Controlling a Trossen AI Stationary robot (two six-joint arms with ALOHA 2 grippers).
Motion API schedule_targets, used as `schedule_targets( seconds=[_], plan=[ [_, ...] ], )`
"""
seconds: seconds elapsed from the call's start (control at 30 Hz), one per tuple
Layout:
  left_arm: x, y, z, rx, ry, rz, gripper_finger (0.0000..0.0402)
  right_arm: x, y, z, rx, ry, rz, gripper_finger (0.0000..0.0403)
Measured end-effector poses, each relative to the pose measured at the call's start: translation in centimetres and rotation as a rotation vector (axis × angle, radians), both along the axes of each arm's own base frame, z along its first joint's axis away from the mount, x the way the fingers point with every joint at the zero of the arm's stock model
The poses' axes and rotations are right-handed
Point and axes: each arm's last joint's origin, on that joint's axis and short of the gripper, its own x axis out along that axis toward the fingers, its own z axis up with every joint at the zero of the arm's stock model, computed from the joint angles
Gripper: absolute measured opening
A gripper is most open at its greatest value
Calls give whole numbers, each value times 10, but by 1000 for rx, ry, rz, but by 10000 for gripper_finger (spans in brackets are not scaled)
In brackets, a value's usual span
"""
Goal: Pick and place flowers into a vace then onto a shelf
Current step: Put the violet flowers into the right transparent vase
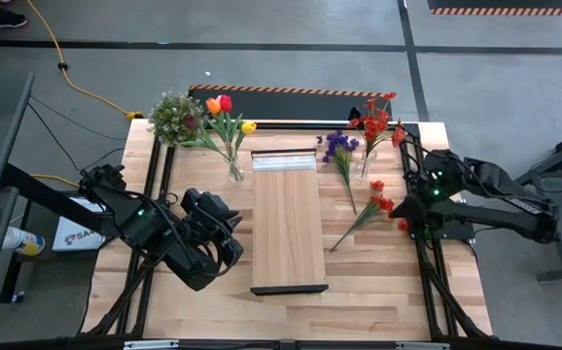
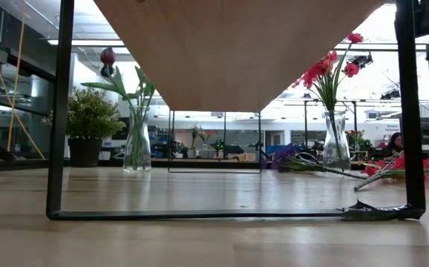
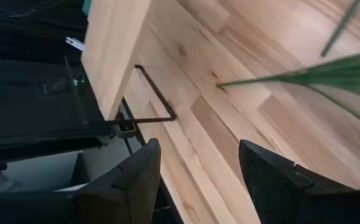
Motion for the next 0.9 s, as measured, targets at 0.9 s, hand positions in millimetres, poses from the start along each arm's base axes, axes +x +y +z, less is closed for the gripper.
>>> schedule_targets(
  seconds=[0.9],
  plan=[
    [0,0,0,-10,4,-4,101,90,34,-34,-369,323,-168,206]
  ],
)
